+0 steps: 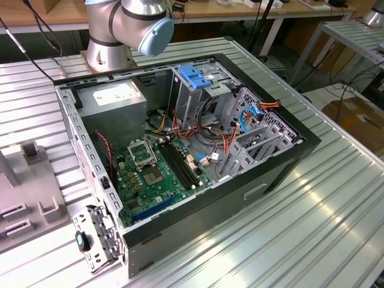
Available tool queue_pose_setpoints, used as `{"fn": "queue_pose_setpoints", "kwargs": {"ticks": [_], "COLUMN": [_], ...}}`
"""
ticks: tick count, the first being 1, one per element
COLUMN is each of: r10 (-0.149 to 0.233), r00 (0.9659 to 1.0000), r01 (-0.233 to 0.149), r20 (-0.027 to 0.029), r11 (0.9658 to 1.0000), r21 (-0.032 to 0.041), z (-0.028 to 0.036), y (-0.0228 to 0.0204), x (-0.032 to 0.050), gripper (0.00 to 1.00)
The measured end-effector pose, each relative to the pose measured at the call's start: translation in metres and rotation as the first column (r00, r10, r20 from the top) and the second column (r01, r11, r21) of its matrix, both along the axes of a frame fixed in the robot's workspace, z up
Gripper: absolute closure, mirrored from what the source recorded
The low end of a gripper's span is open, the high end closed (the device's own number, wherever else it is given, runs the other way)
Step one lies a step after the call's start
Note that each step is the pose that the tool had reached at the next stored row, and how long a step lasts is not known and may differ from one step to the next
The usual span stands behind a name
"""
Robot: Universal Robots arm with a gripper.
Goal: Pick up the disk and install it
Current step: 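Reach for the disk, then pick up the disk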
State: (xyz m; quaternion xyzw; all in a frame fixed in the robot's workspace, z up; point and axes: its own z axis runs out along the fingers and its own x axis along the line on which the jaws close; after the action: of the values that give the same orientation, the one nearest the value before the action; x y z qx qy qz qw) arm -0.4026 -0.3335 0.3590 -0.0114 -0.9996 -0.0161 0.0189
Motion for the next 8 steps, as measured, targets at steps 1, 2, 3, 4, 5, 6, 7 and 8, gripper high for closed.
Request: {"fn": "queue_pose_setpoints", "kwargs": {"ticks": [1, 2, 3, 4, 5, 6, 7, 8], "r10": [0.002, 0.003, 0.003, 0.003, 0.005, 0.006, 0.006, 0.006], "r00": [1.0, 1.0, 1.0, 1.0, 1.0, 1.0, 1.0, 1.0], "r01": [-0.002, -0.003, -0.003, -0.003, -0.005, -0.006, -0.006, -0.006], "r20": [-0.0002, -0.0003, -0.0004, -0.0003, -0.0002, -0.0001, -0.0002, -0.0001], "r11": [1.0, 1.0, 1.0, 1.0, 1.0, 1.0, 1.0, 1.0], "r21": [0.0, -0.0001, -0.0002, -0.0001, 0.0, 0.0, 0.0, 0.0], "z": [-0.001, -0.0011, -0.0011, -0.0011, -0.0012, -0.0012, -0.0012, -0.0012], "y": [0.0004, 0.0004, 0.0004, 0.0005, 0.0005, 0.0005, 0.0005, 0.0005], "x": [-0.0003, -0.0004, -0.0004, -0.0004, -0.0004, -0.0004, -0.0004, -0.0004], "gripper": [0.89, 0.89, 0.89, 0.89, 0.89, 0.89, 0.89, 0.89]}}
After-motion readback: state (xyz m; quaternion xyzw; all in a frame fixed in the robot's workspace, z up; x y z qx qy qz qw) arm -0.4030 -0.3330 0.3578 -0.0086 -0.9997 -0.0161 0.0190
